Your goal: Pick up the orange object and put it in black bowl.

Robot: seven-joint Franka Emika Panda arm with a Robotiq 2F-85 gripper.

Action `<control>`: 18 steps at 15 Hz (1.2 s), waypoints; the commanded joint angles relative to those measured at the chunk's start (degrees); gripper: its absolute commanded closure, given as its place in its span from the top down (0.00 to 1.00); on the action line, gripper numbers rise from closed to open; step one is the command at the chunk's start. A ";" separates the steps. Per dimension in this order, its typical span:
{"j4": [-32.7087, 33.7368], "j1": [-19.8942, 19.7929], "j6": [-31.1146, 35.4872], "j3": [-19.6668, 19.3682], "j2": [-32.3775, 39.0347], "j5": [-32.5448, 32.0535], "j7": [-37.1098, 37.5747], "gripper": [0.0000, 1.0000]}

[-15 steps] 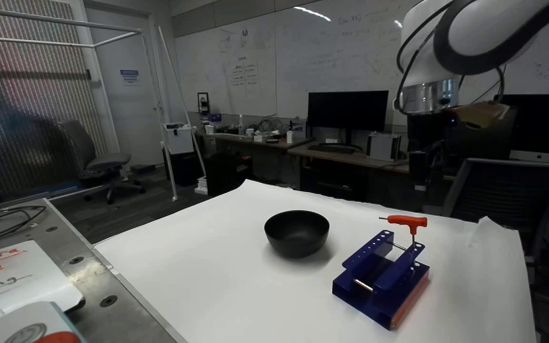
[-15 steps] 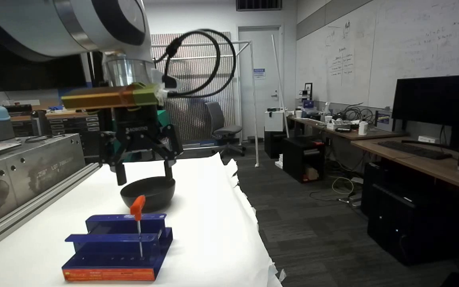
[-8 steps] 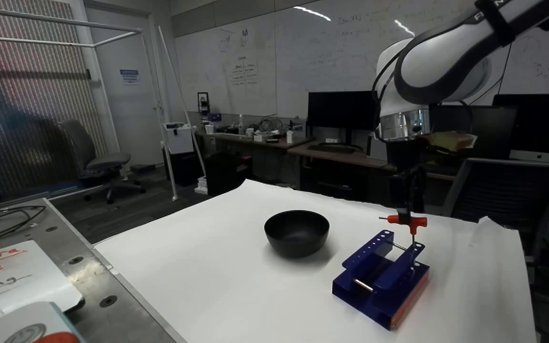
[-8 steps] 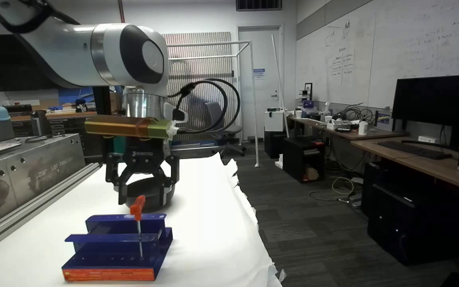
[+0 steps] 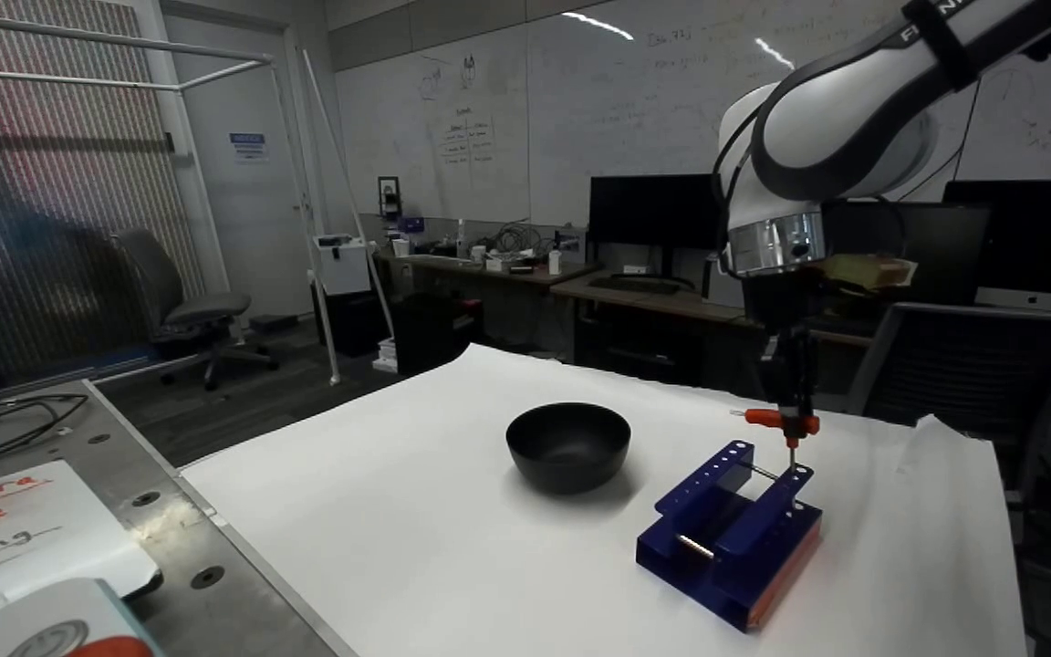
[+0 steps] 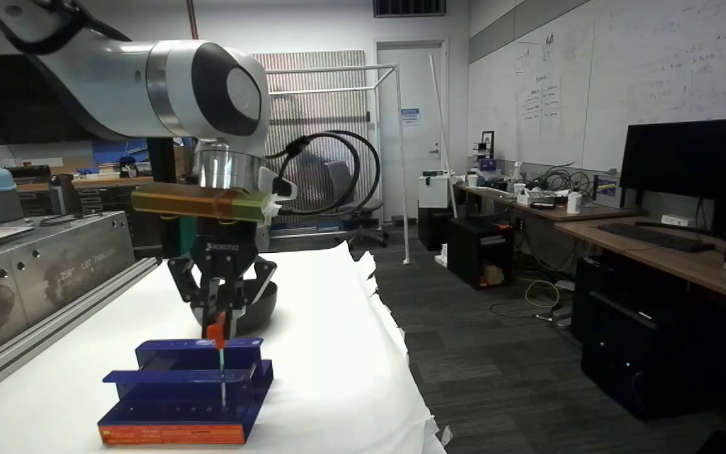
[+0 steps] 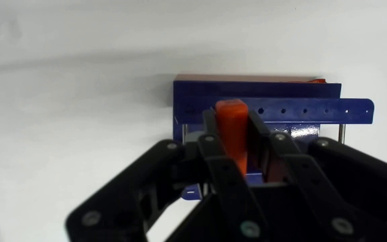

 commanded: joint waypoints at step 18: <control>3.91 0.79 33.23 -1.35 -0.48 20.82 16.57 0.07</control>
